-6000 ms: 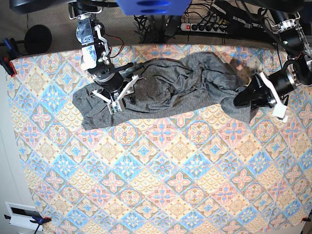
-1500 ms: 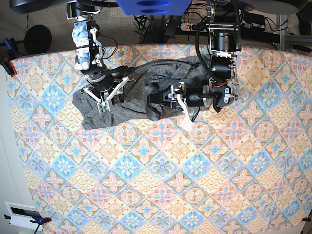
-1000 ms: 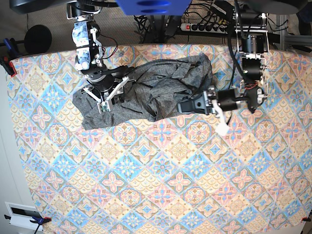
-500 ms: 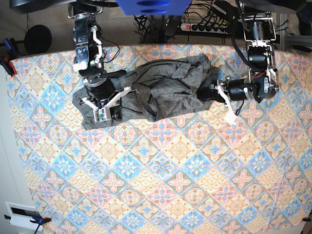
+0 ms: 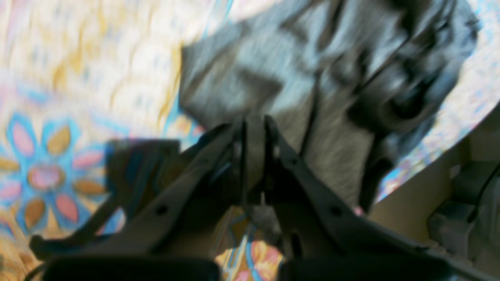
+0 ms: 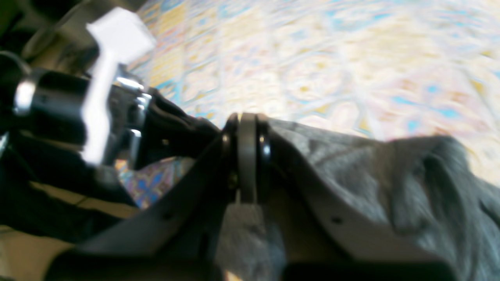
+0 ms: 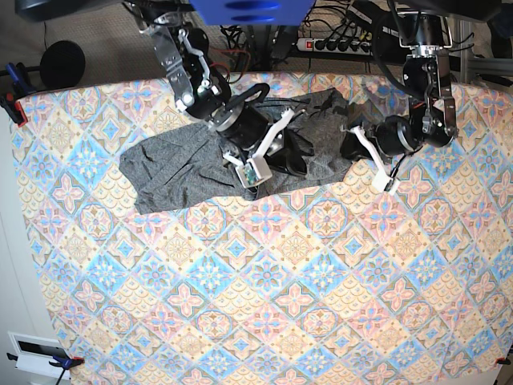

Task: Layout the t-shirt on the table in an organized manner, then fold the t-shirt properly
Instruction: 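Release the right gripper's end and move it over the folded bundle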

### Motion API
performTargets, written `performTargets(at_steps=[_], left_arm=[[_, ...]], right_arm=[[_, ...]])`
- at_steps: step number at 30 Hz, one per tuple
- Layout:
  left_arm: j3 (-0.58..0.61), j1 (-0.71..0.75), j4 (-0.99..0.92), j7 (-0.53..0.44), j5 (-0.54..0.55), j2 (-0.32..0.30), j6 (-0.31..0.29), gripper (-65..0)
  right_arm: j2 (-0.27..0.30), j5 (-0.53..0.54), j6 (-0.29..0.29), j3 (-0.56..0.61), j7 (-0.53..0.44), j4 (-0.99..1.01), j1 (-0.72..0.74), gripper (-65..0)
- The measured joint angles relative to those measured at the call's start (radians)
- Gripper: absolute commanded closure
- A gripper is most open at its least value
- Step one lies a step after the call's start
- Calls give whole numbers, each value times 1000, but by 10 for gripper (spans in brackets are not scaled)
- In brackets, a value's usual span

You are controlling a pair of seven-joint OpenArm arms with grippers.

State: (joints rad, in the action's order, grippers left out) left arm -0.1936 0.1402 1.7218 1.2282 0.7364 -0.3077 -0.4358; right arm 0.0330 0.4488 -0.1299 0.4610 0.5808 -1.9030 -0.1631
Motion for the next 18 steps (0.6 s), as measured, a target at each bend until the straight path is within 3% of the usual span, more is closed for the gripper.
performTargets(at_steps=[5,10,18], left_arm=[[-1,4,0,-25,7,0,0,0],[-1,7,0,-24,7,5,0,0],[-1,6,0,-24,8,5,-1,0]], right_arm=[[-3,114,10,-9,-47,106,93,0],[0,154,8,2,3,266,57,0],[-4,154,10,-6,101,335,70,0]])
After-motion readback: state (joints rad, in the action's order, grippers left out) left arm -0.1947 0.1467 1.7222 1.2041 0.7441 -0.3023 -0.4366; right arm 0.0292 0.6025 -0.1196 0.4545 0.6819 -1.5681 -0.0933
